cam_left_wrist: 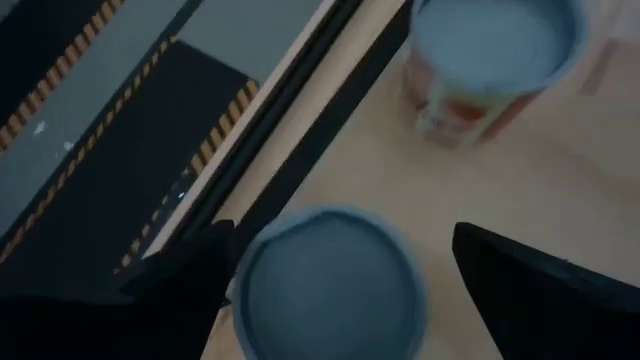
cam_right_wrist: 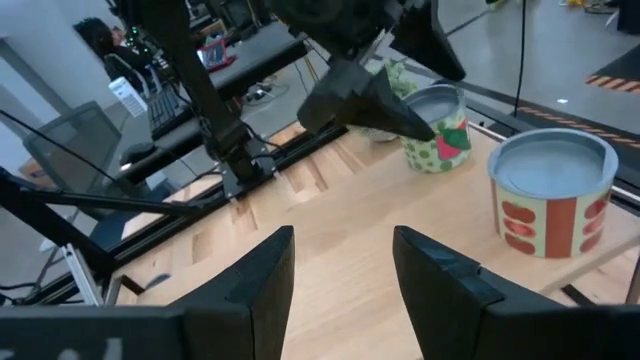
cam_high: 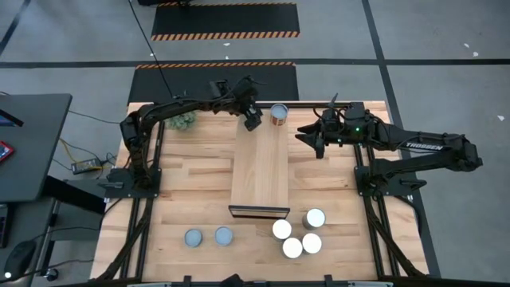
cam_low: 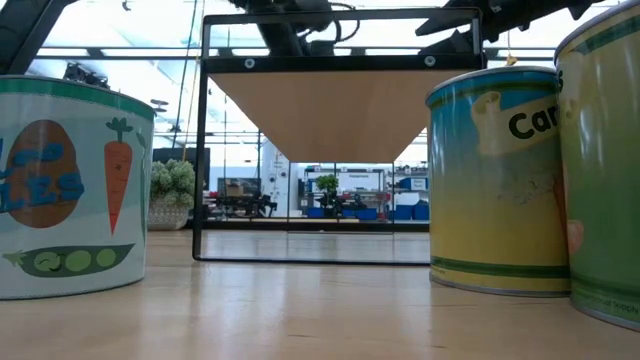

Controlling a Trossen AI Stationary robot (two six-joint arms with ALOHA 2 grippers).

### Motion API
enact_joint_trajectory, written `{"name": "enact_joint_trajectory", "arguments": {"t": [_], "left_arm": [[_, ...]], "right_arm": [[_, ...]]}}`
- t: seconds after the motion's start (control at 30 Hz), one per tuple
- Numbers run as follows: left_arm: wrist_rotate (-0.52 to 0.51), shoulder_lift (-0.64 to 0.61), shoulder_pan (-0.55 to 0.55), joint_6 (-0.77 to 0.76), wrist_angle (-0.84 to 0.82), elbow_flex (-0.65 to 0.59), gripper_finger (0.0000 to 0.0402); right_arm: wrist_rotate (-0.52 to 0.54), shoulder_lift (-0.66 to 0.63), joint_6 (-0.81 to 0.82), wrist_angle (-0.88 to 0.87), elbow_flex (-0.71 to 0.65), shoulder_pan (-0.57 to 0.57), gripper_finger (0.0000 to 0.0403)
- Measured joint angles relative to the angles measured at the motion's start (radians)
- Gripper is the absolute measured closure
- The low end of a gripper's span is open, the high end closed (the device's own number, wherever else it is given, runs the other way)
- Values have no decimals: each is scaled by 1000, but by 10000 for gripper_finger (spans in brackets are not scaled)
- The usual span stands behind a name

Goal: Pick and place cans onto a shelf
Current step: Put the small canned peas on the shelf

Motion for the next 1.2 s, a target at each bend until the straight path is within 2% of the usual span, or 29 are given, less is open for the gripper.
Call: {"name": "enact_joint_trajectory", "arguments": {"t": [0.2, 0.3, 0.5, 0.67, 0.83, 1.07, 1.2], "left_arm": [[3, 0, -4, 71, -24, 70, 21], [1, 0, -16, 177, -105, 105, 21], [-8, 0, -45, 230, -261, 160, 21], [-53, -1, -30, 258, -369, 127, 27], [-159, -1, -13, 265, -365, 68, 38], [-241, 0, -2, 292, -275, -18, 61], [-261, 0, -5, 291, -230, -23, 71]], "right_arm": [[-28, 0, 21, -1, 0, 1, 224], [-33, -8, 21, -7, 0, 1, 224], [-31, -20, 14, -10, 0, 0, 224], [-29, -20, 2, -8, 0, 0, 224], [-22, -20, -1, -8, 0, 0, 224], [-7, -20, -2, 0, 0, 0, 224], [2, -20, -2, 0, 0, 0, 224]]}}
